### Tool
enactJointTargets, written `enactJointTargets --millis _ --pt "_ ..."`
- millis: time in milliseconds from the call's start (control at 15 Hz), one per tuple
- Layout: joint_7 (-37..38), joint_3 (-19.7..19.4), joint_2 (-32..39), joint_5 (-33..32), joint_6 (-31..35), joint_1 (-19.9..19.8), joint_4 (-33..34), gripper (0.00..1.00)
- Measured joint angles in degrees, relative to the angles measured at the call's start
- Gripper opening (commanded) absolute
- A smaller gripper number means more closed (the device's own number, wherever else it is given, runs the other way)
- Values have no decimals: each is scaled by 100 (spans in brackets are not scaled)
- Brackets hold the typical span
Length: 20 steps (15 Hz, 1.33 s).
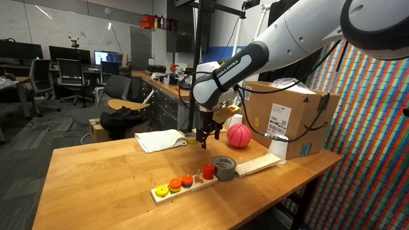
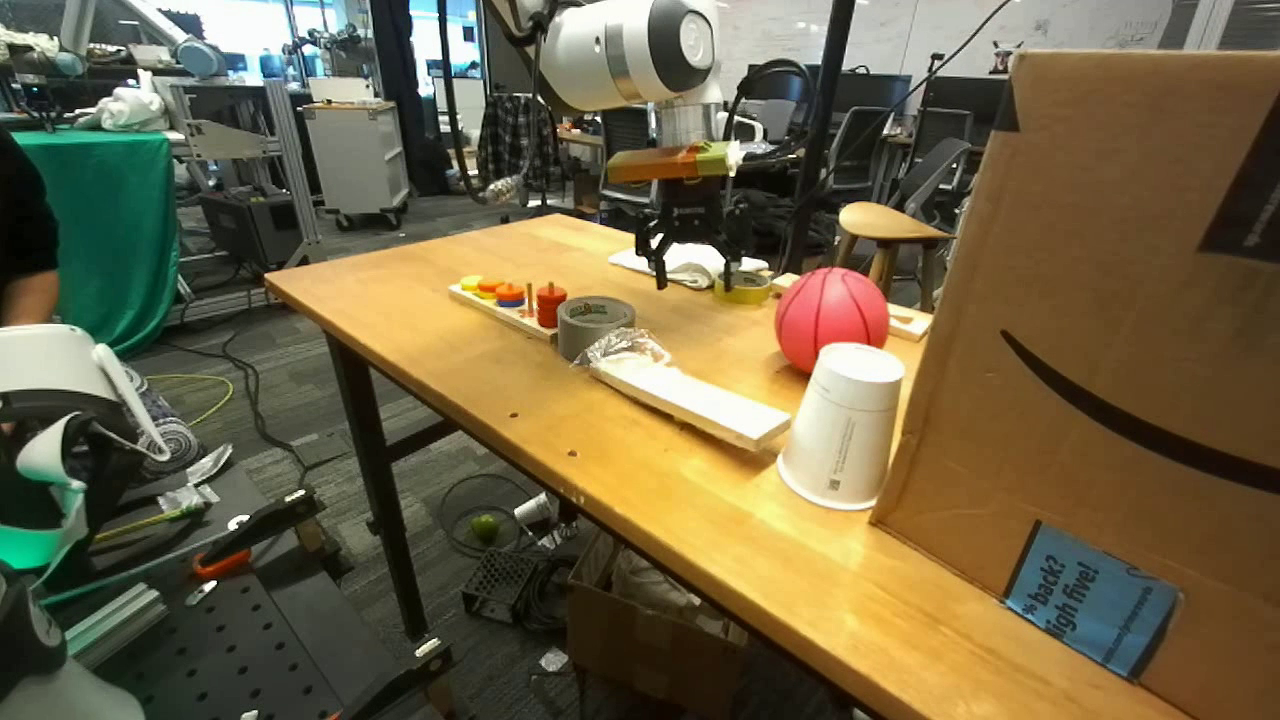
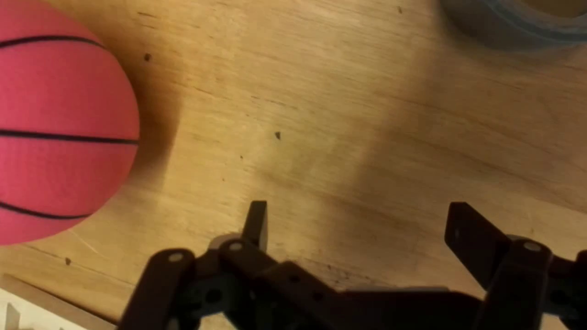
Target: Push the ball to the right
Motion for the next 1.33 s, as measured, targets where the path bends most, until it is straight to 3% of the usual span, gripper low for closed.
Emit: enactJointTargets --millis 733,1333 --pt "165 -831 48 -346 -132 -287 -11 100" --pt "411 -840 -249 -916 -242 -49 -32 100"
